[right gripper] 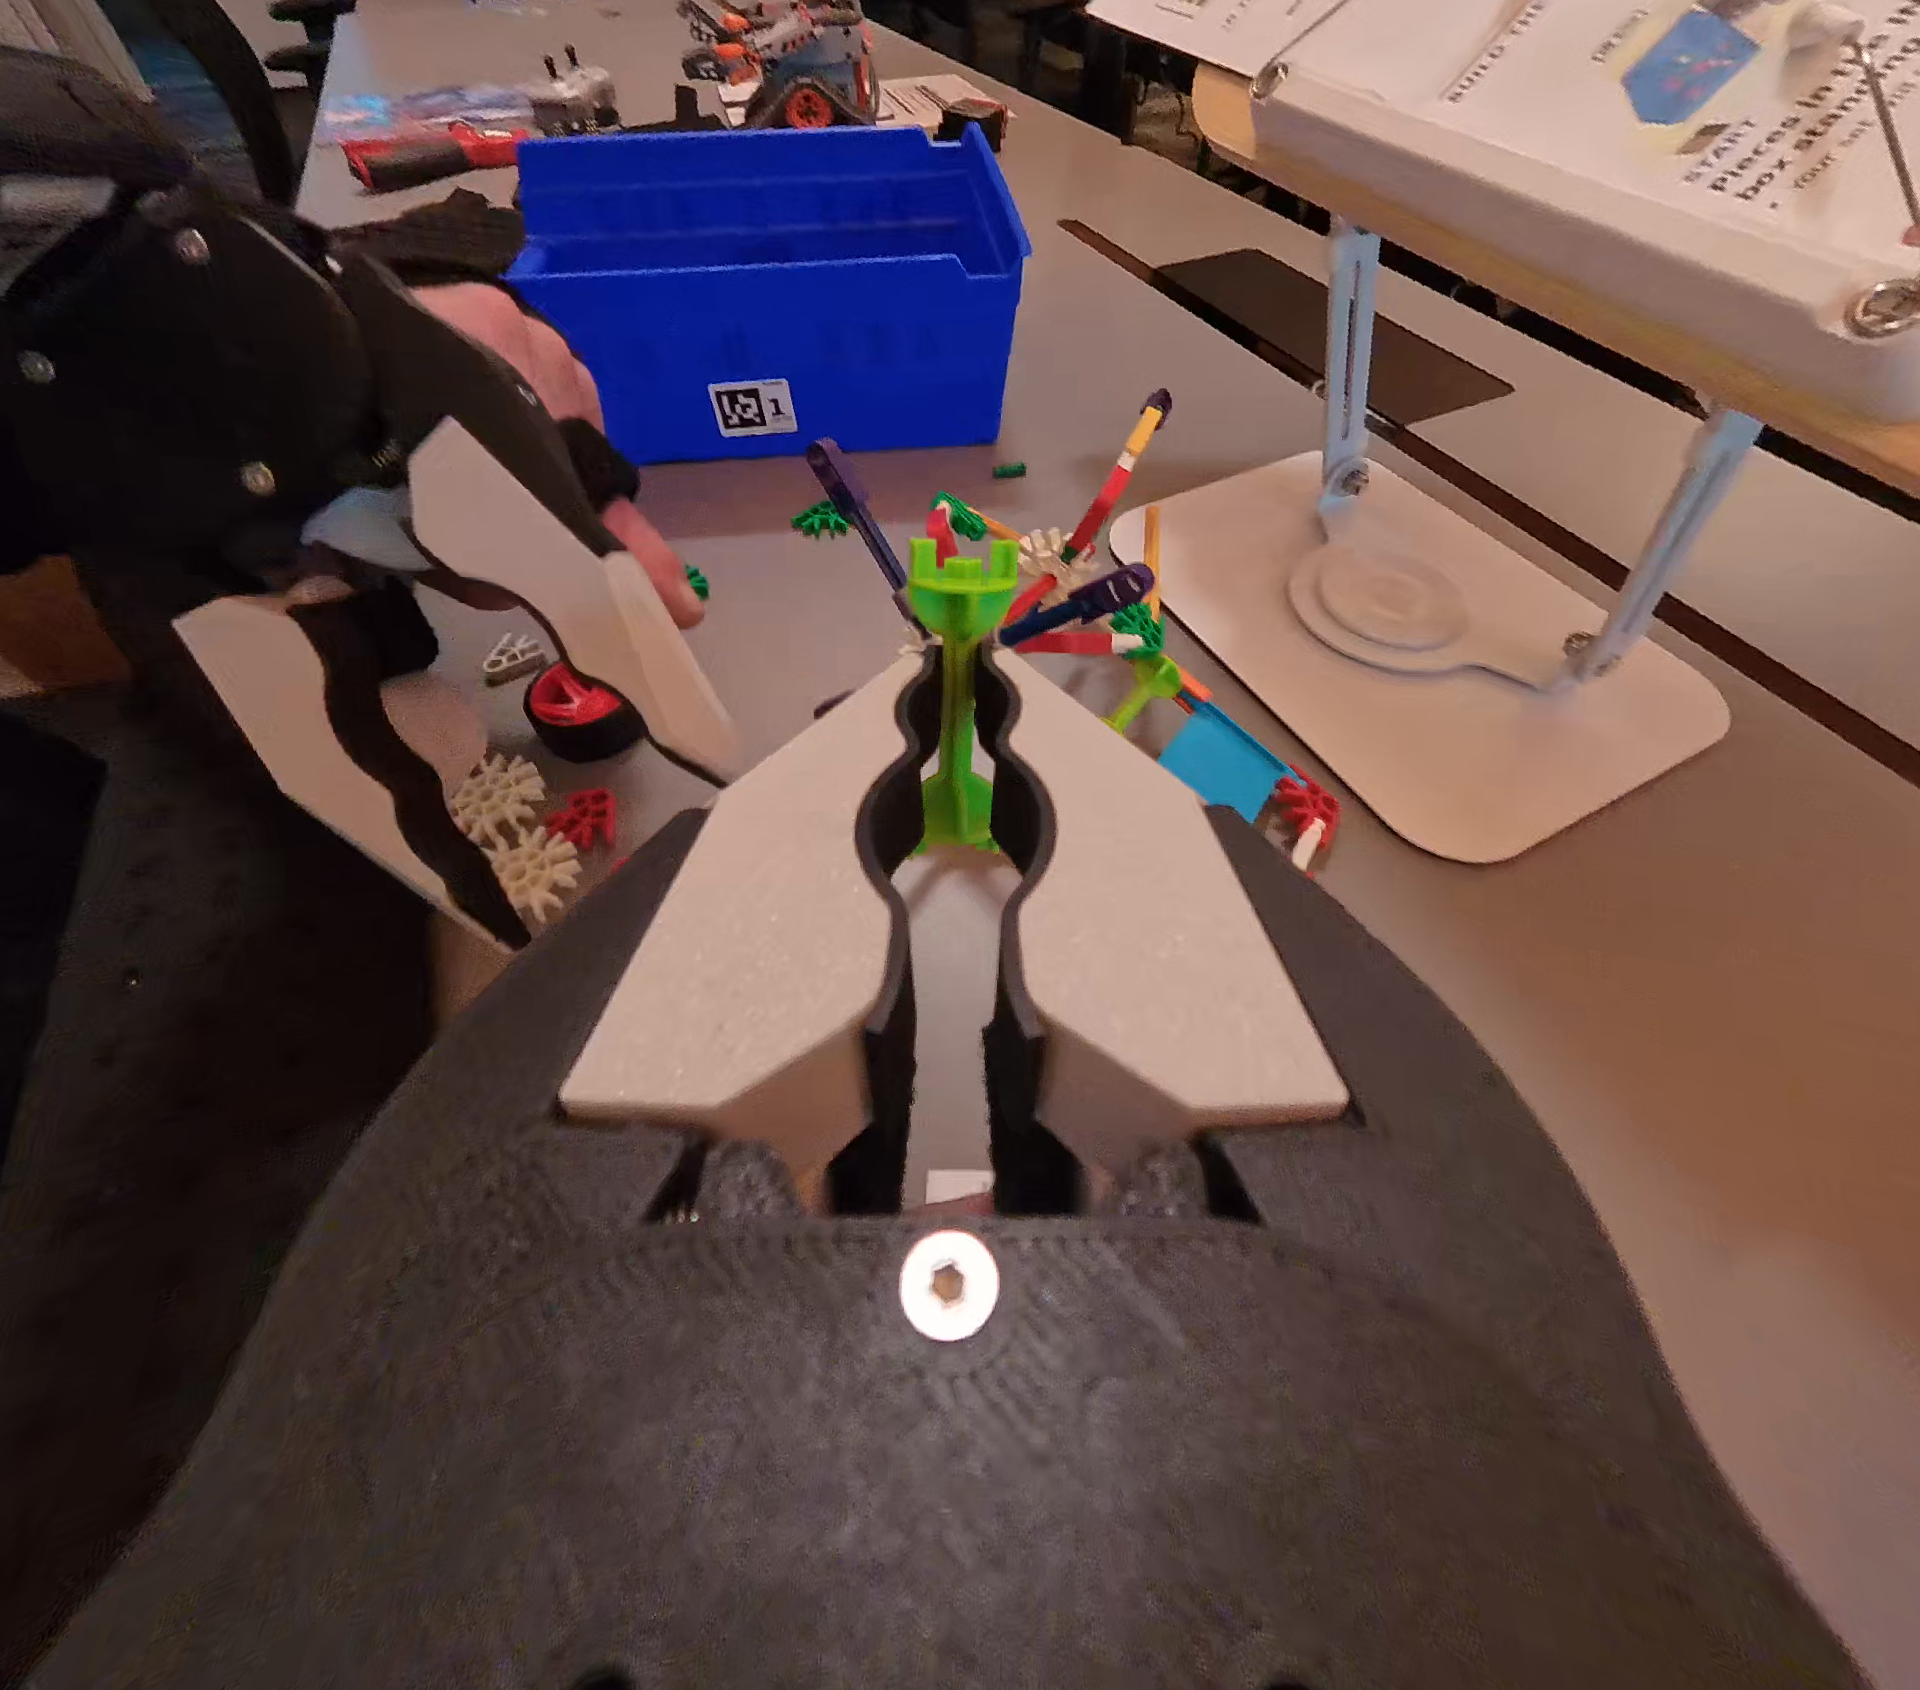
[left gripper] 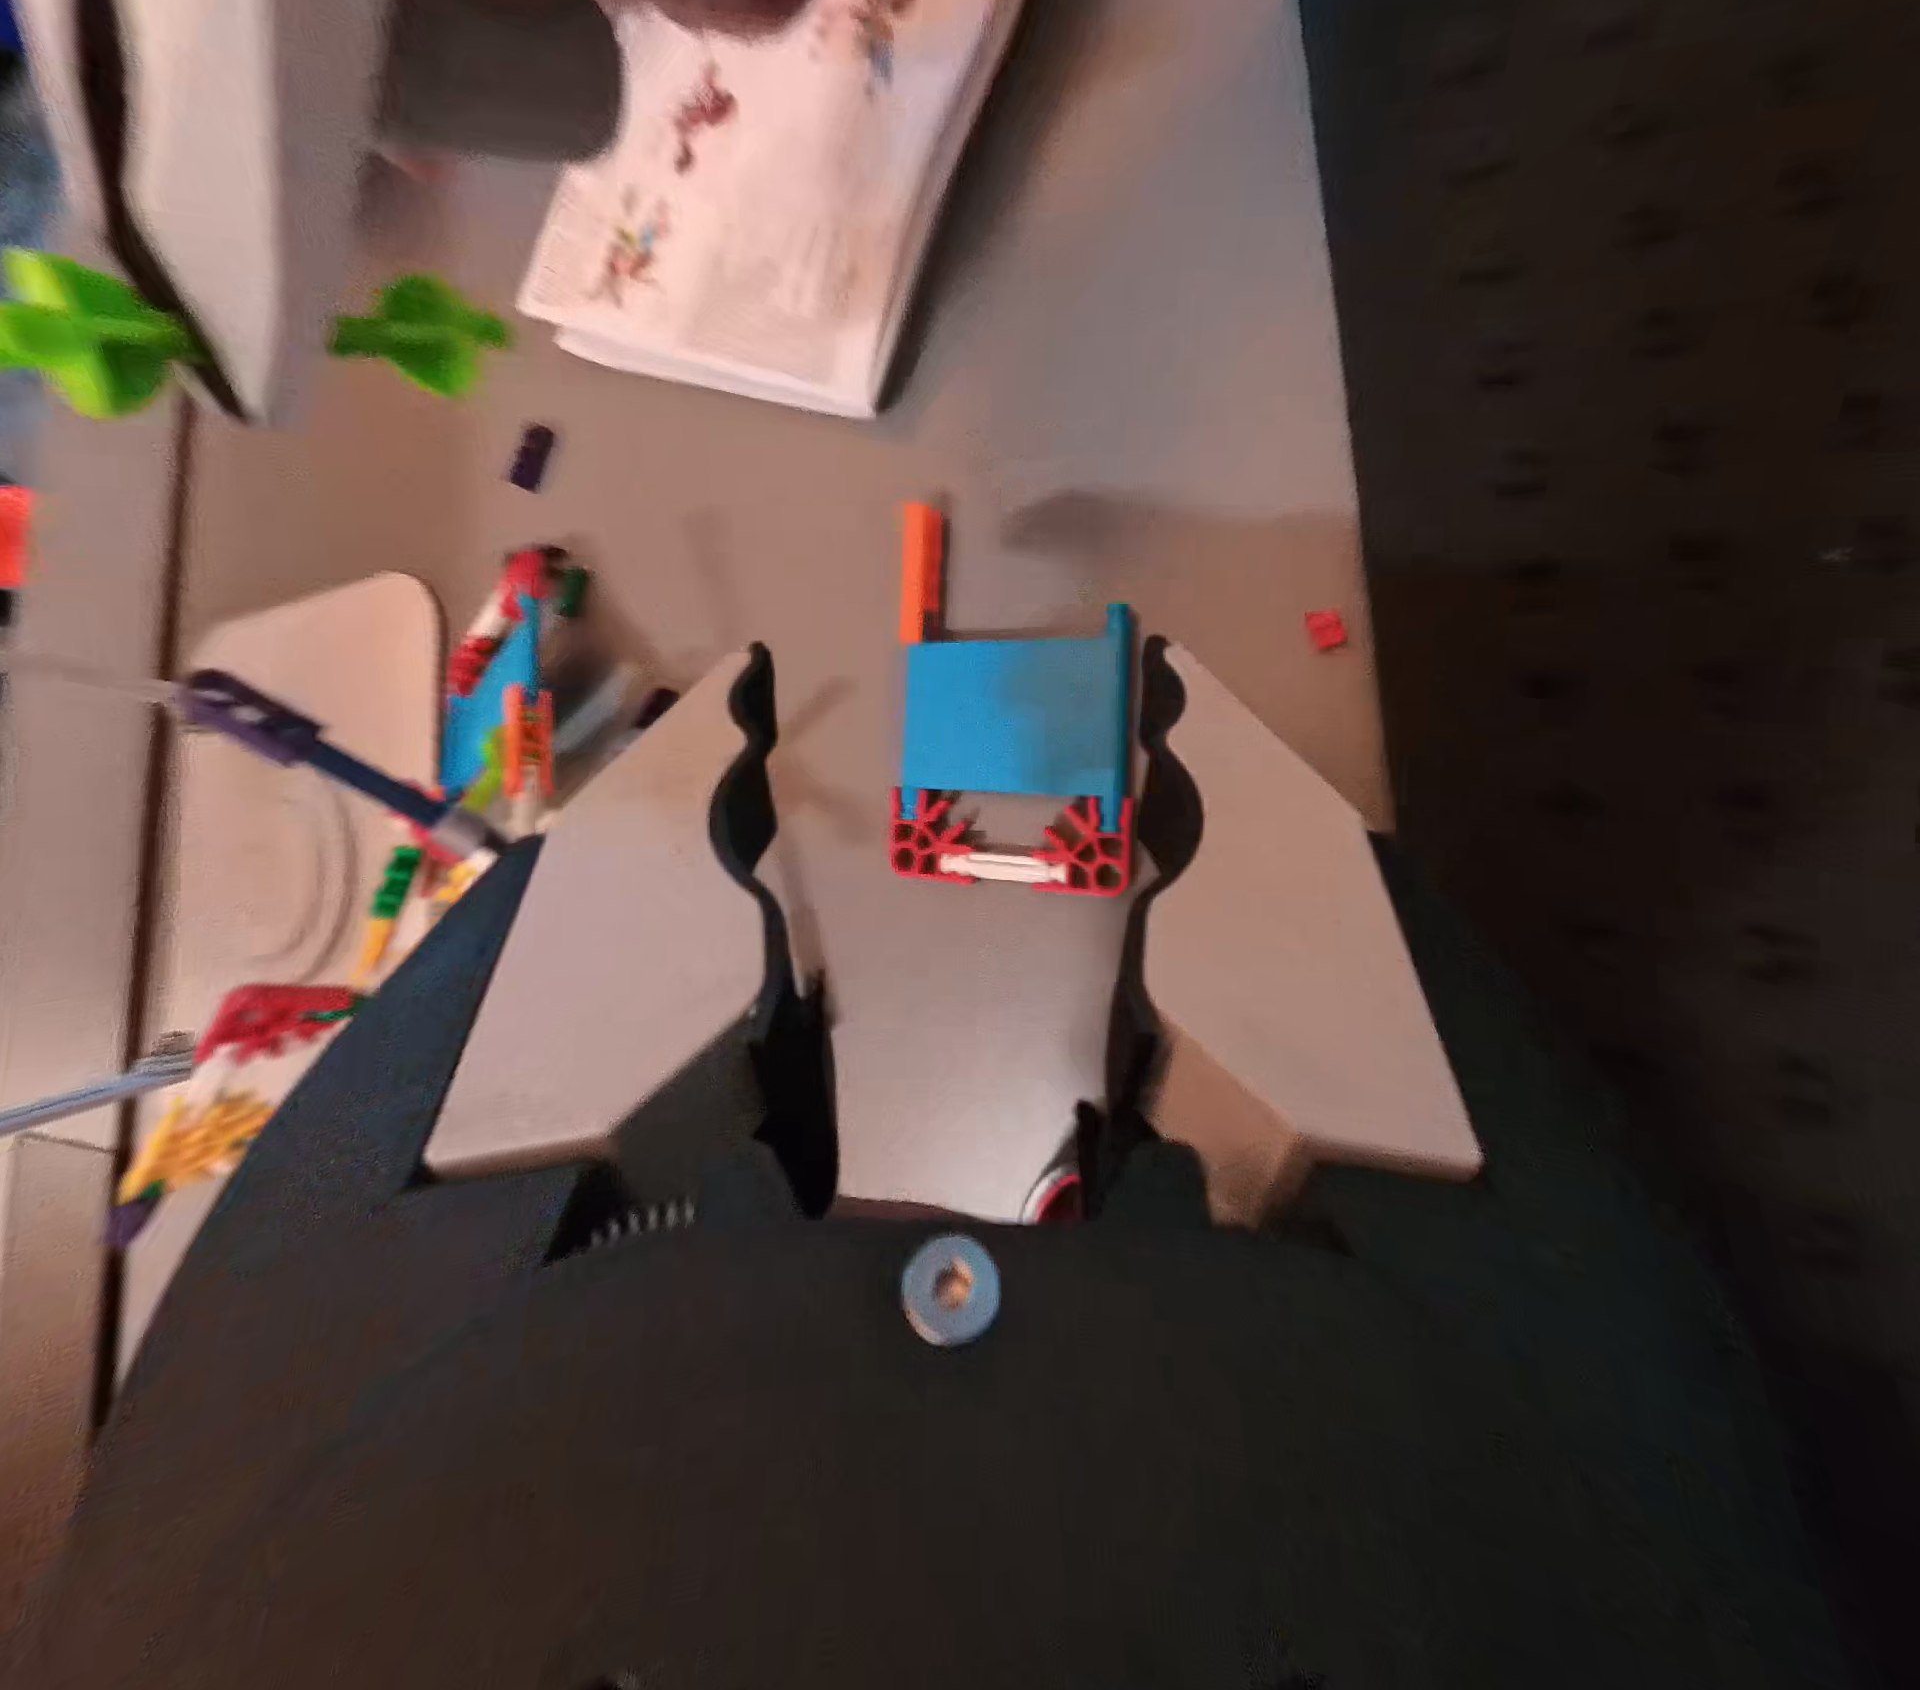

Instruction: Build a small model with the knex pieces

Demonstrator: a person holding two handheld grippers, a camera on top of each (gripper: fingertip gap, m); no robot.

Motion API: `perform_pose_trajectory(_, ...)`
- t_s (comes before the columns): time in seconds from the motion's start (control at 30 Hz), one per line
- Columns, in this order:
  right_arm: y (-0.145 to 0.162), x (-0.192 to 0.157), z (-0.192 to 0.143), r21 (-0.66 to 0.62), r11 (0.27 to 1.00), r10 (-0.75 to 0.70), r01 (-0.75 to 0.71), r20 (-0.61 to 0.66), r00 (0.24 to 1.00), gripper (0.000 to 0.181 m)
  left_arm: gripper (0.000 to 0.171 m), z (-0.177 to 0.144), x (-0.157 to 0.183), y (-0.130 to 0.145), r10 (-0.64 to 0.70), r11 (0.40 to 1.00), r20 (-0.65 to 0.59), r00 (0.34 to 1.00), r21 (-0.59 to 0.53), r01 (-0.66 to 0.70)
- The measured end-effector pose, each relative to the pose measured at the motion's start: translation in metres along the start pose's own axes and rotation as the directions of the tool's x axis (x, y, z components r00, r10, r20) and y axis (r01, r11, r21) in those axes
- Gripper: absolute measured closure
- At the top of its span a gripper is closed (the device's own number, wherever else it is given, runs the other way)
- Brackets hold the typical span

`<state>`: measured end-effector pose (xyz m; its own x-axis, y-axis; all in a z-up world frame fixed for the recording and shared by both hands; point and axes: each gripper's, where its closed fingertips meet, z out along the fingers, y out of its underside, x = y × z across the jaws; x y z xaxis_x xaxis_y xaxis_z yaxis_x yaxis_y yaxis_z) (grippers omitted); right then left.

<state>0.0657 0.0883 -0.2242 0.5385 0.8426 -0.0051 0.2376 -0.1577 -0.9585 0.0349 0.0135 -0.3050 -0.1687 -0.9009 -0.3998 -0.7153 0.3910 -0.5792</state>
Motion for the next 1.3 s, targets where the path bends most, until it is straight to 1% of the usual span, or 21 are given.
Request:
perform_pose_trajectory(0.07, 0.005, 0.001, 0.002, -0.022, 1.0, -0.01, 0.01, -0.004, 1.0, 0.178, 0.1, 0.015, 0.008, 0.011, -0.045, 0.998, -0.073, 0.996, -0.046, 0.041)
perform_pose_trajectory(0.13, 0.009, 0.001, 0.004, -0.038, 0.999, -0.019, 0.019, -0.006, 1.0, 0.178, 0.101, 0.028, 0.004, 0.017, -0.073, 0.996, -0.073, 0.995, -0.064, 0.068)
perform_pose_trajectory(0.23, 0.012, 0.001, 0.006, -0.05, 0.998, -0.027, 0.026, -0.006, 1.0, 0.177, 0.098, 0.04, 0.016, 0.028, -0.129, 0.986, -0.176, 0.976, -0.125, 0.108)
perform_pose_trajectory(0.27, 0.012, 0.001, 0.006, -0.05, 0.998, -0.026, 0.025, -0.006, 1.0, 0.177, 0.102, 0.042, 0.02, 0.026, -0.157, 0.984, -0.208, 0.965, -0.12, 0.134)
perform_pose_trajectory(0.33, 0.012, 0.001, 0.005, -0.05, 0.998, -0.026, 0.026, -0.004, 1.0, 0.177, 0.101, 0.045, 0.018, 0.026, -0.172, 0.981, -0.209, 0.963, -0.122, 0.149)
perform_pose_trajectory(0.4, 0.012, 0.002, 0.004, -0.046, 0.999, -0.023, 0.023, -0.003, 1.0, 0.177, 0.113, 0.047, 0.019, 0.024, -0.205, 0.976, -0.219, 0.954, -0.116, 0.183)
perform_pose_trajectory(0.57, 0.009, 0.002, 0.001, -0.031, 0.999, -0.019, 0.019, -0.001, 1.0, 0.178, 0.115, 0.046, 0.015, 0.024, -0.229, 0.972, -0.165, 0.959, -0.082, 0.218)
perform_pose_trajectory(0.63, 0.006, 0.001, -0.001, -0.017, 1.0, -0.025, 0.025, -0.002, 1.0, 0.177, 0.149, 0.038, 0.005, 0.021, -0.246, 0.969, -0.105, 0.963, -0.029, 0.244)
perform_pose_trajectory(0.67, 0.004, 0.0, -0.003, -0.006, 1.0, -0.027, 0.028, 0.004, 1.0, 0.178, 0.157, 0.031, -0.001, 0.019, -0.26, 0.965, -0.073, 0.963, 0.006, 0.261)
perform_pose_trajectory(0.7, 0.002, -0.002, -0.004, 0.006, 1.0, -0.027, 0.027, 0.011, 1.0, 0.178, 0.16, 0.023, -0.006, 0.017, -0.276, 0.96, -0.049, 0.96, 0.04, 0.278)
perform_pose_trajectory(0.77, 0.0, -0.004, -0.005, 0.012, 1.0, -0.029, 0.028, 0.021, 0.999, 0.178, 0.162, 0.011, -0.004, 0.016, -0.303, 0.949, -0.074, 0.95, 0.062, 0.308)
perform_pose_trajectory(0.8, 0.0, -0.004, -0.005, 0.008, 0.999, -0.035, 0.035, 0.02, 0.999, 0.177, 0.159, 0.008, -0.001, 0.017, -0.307, 0.948, -0.09, 0.947, 0.057, 0.313)
perform_pose_trajectory(0.9, 0.001, -0.005, -0.004, 0.004, 1.0, -0.031, 0.031, 0.023, 0.999, 0.177, 0.147, 0.008, -0.002, 0.025, -0.275, 0.96, -0.063, 0.959, 0.03, 0.277)
perform_pose_trajectory(0.97, 0.004, -0.005, -0.003, -0.006, 0.999, -0.033, 0.034, 0.022, 0.999, 0.177, 0.127, 0.011, -0.004, 0.034, -0.207, 0.978, -0.015, 0.978, -0.031, 0.206)
perform_pose_trajectory(1.0, 0.005, -0.005, -0.002, -0.012, 0.999, -0.034, 0.034, 0.025, 0.999, 0.177, 0.123, 0.013, -0.007, 0.037, -0.162, 0.985, 0.014, 0.987, -0.055, 0.162)
perform_pose_trajectory(1.07, 0.008, -0.008, -0.001, -0.024, 0.999, -0.035, 0.036, 0.04, 0.999, 0.177, 0.113, 0.02, -0.003, 0.039, -0.109, 0.989, -0.015, 0.994, -0.107, 0.107)
perform_pose_trajectory(1.13, 0.011, -0.009, 0.001, -0.037, 0.999, -0.036, 0.038, 0.051, 0.998, 0.177, 0.102, 0.03, 0.0, 0.041, -0.117, 0.984, -0.062, 0.991, -0.145, 0.107)
perform_pose_trajectory(1.17, 0.012, -0.01, 0.001, -0.042, 0.998, -0.035, 0.037, 0.057, 0.998, 0.177, 0.103, 0.034, 0.006, 0.039, -0.139, 0.982, -0.112, 0.984, -0.146, 0.123)
perform_pose_trajectory(1.2, 0.013, -0.01, 0.002, -0.045, 0.998, -0.034, 0.037, 0.06, 0.998, 0.177, 0.097, 0.038, 0.007, 0.034, -0.159, 0.981, -0.135, 0.978, -0.132, 0.141)
perform_pose_trajectory(1.23, 0.014, -0.01, 0.002, -0.048, 0.998, -0.035, 0.038, 0.061, 0.998, 0.177, 0.096, 0.042, 0.006, 0.032, -0.166, 0.979, -0.14, 0.976, -0.139, 0.146)
perform_pose_trajectory(1.3, 0.015, -0.009, 0.002, -0.05, 0.998, -0.035, 0.039, 0.063, 0.997, 0.177, 0.093, 0.047, 0.006, 0.031, -0.234, 0.962, -0.164, 0.958, -0.181, 0.203)
